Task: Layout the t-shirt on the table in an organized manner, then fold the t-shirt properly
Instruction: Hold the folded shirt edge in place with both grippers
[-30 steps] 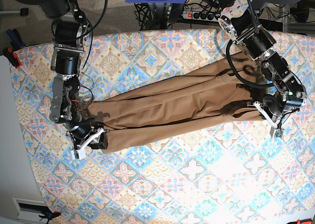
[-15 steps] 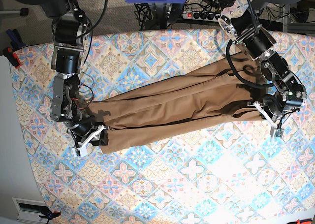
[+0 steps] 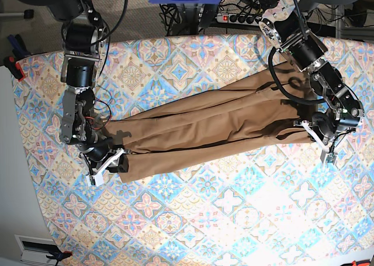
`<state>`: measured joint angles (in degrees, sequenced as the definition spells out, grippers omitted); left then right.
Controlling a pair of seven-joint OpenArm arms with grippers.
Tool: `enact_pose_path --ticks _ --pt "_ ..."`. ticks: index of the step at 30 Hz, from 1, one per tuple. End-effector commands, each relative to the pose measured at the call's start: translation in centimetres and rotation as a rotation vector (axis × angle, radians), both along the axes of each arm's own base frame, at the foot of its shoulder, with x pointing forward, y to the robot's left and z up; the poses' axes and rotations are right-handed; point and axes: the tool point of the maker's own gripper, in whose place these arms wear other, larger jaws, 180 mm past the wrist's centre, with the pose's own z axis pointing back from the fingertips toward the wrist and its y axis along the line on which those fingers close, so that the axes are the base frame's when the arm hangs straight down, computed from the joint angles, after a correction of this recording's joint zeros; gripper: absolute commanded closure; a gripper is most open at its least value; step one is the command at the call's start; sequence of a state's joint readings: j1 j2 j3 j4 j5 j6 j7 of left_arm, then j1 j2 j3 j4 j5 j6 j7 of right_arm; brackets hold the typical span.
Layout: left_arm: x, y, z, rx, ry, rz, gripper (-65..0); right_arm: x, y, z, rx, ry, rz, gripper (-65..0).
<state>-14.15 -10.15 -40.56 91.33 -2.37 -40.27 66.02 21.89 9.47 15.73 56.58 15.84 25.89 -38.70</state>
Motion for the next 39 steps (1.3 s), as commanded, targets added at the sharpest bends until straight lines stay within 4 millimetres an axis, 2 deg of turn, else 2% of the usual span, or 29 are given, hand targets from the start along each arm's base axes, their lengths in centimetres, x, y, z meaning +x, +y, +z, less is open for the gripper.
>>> enact_pose_path --ticks 1,18,20,25,39 --pt "1.05 0.38 1.65 0.012 -0.054 0.002 0.0 1.58 -0.23 2.43 0.009 -0.075 -0.005 -18.8" --pt "0.98 0.36 1.57 0.011 -0.051 0.002 0.0 1.45 -0.24 2.21 0.01 -0.07 -0.006 -18.5" --pt "1.0 0.35 1.63 0.011 -0.053 0.002 0.0 1.45 -0.24 2.21 0.01 -0.07 -0.006 -16.1" --pt "1.0 0.35 1.63 0.011 -0.053 0.002 0.0 1.45 -0.24 2.21 0.01 -0.07 -0.006 0.0" --pt "1.01 0.41 1.67 0.012 -0.054 0.002 0.0 1.46 -0.43 2.33 0.01 -0.07 -0.011 0.0"
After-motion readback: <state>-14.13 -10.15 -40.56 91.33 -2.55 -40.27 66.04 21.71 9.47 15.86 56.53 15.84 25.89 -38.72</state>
